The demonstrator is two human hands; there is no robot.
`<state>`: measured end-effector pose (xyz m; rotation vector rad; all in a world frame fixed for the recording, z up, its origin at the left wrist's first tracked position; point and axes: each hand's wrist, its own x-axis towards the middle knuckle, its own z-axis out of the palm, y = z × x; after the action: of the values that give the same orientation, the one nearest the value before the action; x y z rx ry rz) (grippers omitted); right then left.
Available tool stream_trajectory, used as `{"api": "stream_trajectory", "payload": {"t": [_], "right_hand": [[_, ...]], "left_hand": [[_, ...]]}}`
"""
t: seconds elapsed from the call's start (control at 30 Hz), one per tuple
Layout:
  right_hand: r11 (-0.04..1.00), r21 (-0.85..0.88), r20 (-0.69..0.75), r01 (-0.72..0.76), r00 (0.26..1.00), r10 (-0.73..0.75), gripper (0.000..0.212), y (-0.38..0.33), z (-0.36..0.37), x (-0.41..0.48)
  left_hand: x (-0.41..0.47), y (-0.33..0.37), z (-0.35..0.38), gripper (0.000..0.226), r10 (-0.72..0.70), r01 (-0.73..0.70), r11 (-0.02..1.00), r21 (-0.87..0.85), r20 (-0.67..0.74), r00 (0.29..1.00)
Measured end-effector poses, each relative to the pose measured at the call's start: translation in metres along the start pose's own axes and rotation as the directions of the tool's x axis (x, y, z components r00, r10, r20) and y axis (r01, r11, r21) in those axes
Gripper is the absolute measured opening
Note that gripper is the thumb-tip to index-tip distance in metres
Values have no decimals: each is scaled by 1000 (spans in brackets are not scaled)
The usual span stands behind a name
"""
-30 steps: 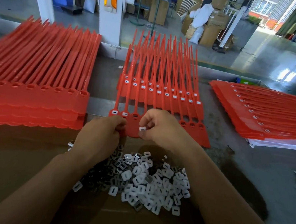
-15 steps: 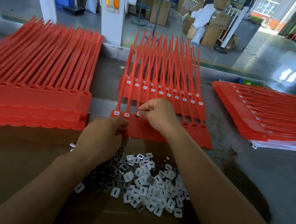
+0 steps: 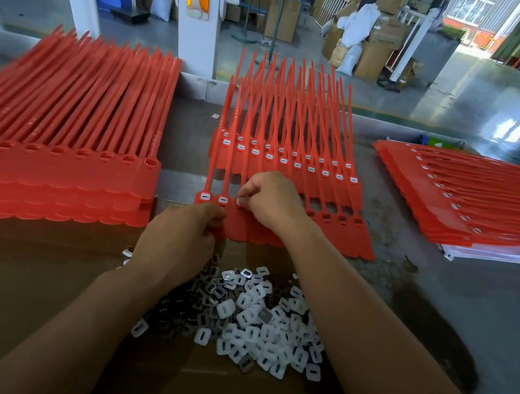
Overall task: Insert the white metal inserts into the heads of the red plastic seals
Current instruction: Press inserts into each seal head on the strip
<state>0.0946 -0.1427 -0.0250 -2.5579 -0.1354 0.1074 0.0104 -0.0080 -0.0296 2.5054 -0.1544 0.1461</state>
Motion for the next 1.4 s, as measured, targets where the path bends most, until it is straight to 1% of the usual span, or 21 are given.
{"api": "stream_trajectory", "payload": {"t": [0.17,0.2,0.3,0.33,0.4,0.47,0.5,0.6,0.67,0.73,0.8,0.87,0.97,1.03,1.13,1.2,1.27,1.33,1.4], "right_hand": [[999,33,41,-41,998,40,16,-3,-5,3],[998,45,33,-45,998,44,17,-2,-5,2],[994,106,-75,-16,997,24,16,0,-2,-5],[994,107,-79,-24,996,32,16,-1,-3,-5],[994,66,-21,-82,996,83,20,-4,-5,0],[988,2,83,-152,985,151,30,-9,-10,7],[985,-21,111,-170,979,171,35,-11,-11,10],[981,-58,106,-186,976,191,42,-12,-12,15],[978,-36,91,-204,974,207,45,-11,-11,16],[976,14,70,-216,974,214,42,-9,-10,16],[975,90,49,-202,979,198,32,-6,-8,14],[979,143,25,-143,990,141,23,-2,-6,8],[995,98,-69,-8,998,15,16,5,-1,-3],[994,102,-78,38,996,-30,18,8,0,-10],[982,149,-44,118,993,-112,26,8,-6,-22],[974,170,8,153,988,-157,22,7,-16,-34],[979,129,145,157,974,-175,15,7,-26,-47],[983,36,281,182,942,-185,11,6,-33,-58],[979,-21,341,204,922,-184,11,7,-37,-64]], "left_hand": [[-1,0,-1,44,3,-3,1000,-4,3,1000],[-1,1,-1,44,2,-2,1000,-5,4,1000],[0,1,-1,44,-4,4,1000,-2,9,1000],[0,1,0,44,-5,5,1000,-2,9,1000],[0,0,0,44,-2,2,1000,0,8,1000],[0,0,0,44,-1,1,1000,6,11,1000],[0,0,0,44,-1,1,1000,8,13,1000],[0,0,0,43,-1,0,1000,9,18,1000],[0,0,0,43,2,-2,1000,4,15,1000],[0,1,0,43,2,-2,1000,4,15,1000],[0,1,-1,43,3,-3,1000,9,16,1000],[0,1,-1,44,1,-2,1000,12,16,1000],[1,1,0,44,-8,7,1000,26,18,1000],[1,1,0,44,-11,10,999,32,13,1000],[1,1,0,43,5,-5,1000,27,2,1000],[1,1,0,41,14,-14,1000,27,-5,1000],[1,1,1,41,20,-19,999,30,-15,1000],[1,0,1,41,18,-17,999,39,-14,1000],[2,0,2,42,14,-14,999,41,-11,1000]]}}
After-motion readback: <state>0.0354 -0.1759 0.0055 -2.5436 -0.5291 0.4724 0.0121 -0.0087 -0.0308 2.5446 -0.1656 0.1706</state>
